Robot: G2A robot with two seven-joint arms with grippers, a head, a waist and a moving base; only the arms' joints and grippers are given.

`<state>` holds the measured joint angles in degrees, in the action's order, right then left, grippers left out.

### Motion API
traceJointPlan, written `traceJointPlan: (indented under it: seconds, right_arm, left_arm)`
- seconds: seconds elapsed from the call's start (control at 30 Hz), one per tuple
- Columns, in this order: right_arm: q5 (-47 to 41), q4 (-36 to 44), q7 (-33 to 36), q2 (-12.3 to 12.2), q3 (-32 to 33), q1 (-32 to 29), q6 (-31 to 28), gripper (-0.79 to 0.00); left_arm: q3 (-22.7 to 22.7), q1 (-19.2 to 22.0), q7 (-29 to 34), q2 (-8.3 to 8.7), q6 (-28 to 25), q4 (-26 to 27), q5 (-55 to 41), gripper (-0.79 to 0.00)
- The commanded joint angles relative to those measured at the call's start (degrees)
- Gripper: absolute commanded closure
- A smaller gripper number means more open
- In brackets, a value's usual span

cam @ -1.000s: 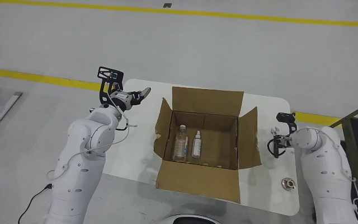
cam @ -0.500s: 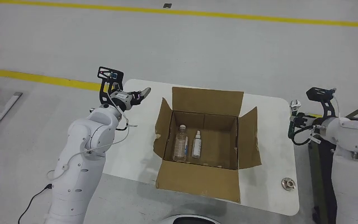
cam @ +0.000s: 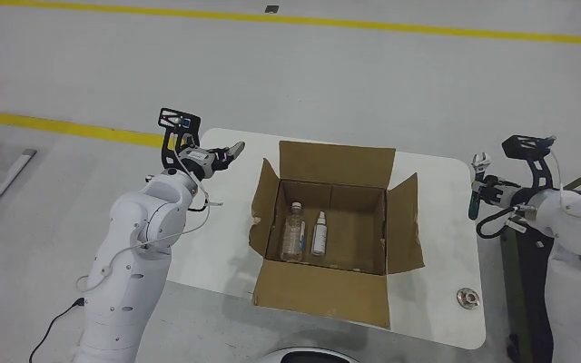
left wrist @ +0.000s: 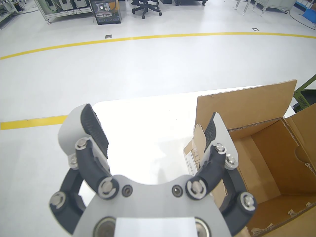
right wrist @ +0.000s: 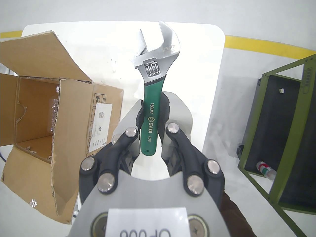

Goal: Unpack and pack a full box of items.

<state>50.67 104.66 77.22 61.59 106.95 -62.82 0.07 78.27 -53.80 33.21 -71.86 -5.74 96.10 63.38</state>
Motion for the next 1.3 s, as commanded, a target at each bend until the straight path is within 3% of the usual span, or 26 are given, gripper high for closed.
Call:
traceJointPlan:
  seconds: [0.0, 0.23, 0.43, 0.83, 0.97, 1.27]
  right_arm:
    - [-2.68, 0.74, -2.27, 0.12, -0.26, -0.79, -0.04, 0.000]
    - [-11.77, 7.96, -4.04, -0.14, -0.30, 2.00, 1.88, 0.000]
    - [-15.01, 10.50, -4.37, -0.06, -8.26, 5.46, 6.15, 0.000]
    - [-5.73, 9.34, -3.64, 0.97, -30.08, 8.20, 19.07, 0.000]
    - [-3.93, 7.38, -2.11, 1.22, -33.30, 8.26, 22.65, 0.000]
    - [-0.41, 7.10, 0.17, 1.06, -34.94, 7.51, 23.65, 0.000]
  left_arm:
    - [0.00, 0.00, 0.00, 0.00, 0.00, 0.00, 0.00, -0.785]
    - [0.00, 0.00, 0.00, 0.00, 0.00, 0.00, 0.00, -0.785]
    - [0.00, 0.00, 0.00, 0.00, 0.00, 0.00, 0.00, -0.785]
    - [0.00, 0.00, 0.00, 0.00, 0.00, 0.00, 0.00, -0.785]
    - [0.00, 0.00, 0.00, 0.00, 0.00, 0.00, 0.00, -0.785]
    - [0.00, 0.00, 0.00, 0.00, 0.00, 0.00, 0.00, -0.785]
